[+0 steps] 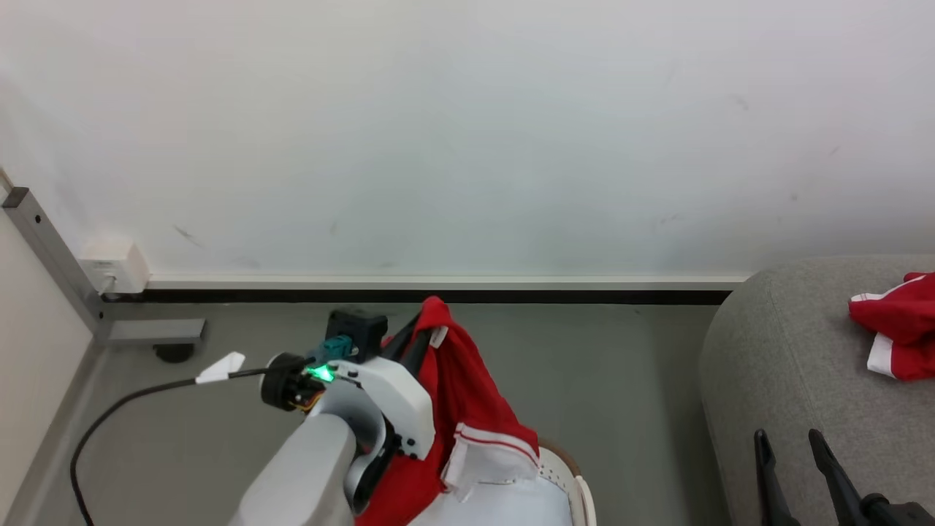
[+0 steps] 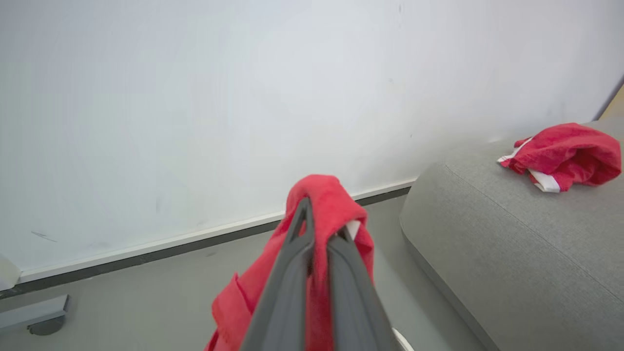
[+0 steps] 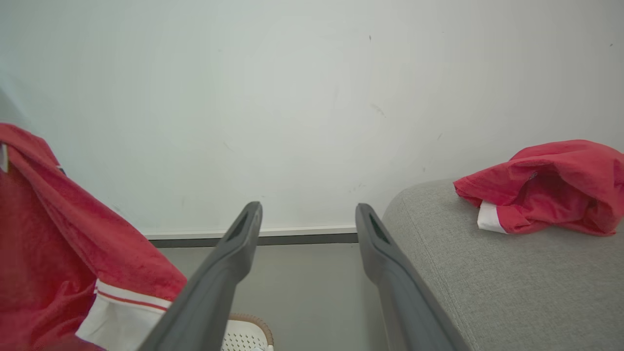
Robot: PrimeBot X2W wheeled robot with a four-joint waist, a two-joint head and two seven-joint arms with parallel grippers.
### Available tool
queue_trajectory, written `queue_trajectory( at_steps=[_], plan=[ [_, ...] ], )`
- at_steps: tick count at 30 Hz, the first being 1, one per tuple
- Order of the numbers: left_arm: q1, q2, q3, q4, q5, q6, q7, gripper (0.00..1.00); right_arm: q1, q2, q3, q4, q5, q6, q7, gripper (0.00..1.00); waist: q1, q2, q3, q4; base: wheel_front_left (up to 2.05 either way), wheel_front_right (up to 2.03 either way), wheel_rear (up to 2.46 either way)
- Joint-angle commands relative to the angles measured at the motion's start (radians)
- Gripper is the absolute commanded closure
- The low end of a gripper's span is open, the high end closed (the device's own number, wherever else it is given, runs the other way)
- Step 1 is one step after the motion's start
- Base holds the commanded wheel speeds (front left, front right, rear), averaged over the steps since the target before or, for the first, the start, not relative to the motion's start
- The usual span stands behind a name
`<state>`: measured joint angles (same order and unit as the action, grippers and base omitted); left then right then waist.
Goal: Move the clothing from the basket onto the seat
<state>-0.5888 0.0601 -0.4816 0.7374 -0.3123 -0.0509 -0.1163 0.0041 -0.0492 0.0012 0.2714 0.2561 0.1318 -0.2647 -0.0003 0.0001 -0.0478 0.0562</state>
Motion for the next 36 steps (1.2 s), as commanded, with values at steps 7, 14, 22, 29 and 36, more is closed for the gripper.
queue_trajectory(
  at_steps=[7,14,22,29,36],
  plan=[
    [0.022,0.043,0.029,-0.253,-0.026,0.037,0.074,1.00,0.028,-0.002,0.013,-0.001,0.009,-0.002,0.001,0.00,0.0003,-0.0001,-0.025,0.002,0.00,0.00,0.00],
    [0.054,0.074,0.031,-0.412,-0.035,0.065,0.143,1.00,0.028,-0.002,0.033,-0.003,-0.001,-0.002,0.001,0.00,0.0003,-0.0001,-0.033,-0.007,0.00,0.00,0.00],
    [0.087,0.087,0.019,-0.502,-0.045,0.078,0.183,1.00,0.000,-0.002,0.077,-0.038,-0.081,-0.002,0.001,0.00,0.0003,-0.0001,-0.026,-0.015,0.00,0.00,0.00],
    [0.102,0.076,-0.006,-0.545,-0.049,0.075,0.194,1.00,-0.032,-0.013,0.189,-0.071,-0.184,-0.002,0.001,0.00,0.0003,-0.0001,-0.028,-0.012,0.00,0.00,0.00],
    [0.112,0.062,-0.035,-0.583,-0.053,0.071,0.208,1.00,-0.112,-0.047,0.346,-0.061,-0.169,-0.002,0.001,0.00,0.0003,-0.0001,-0.033,-0.008,0.00,0.00,0.00]
  ],
)
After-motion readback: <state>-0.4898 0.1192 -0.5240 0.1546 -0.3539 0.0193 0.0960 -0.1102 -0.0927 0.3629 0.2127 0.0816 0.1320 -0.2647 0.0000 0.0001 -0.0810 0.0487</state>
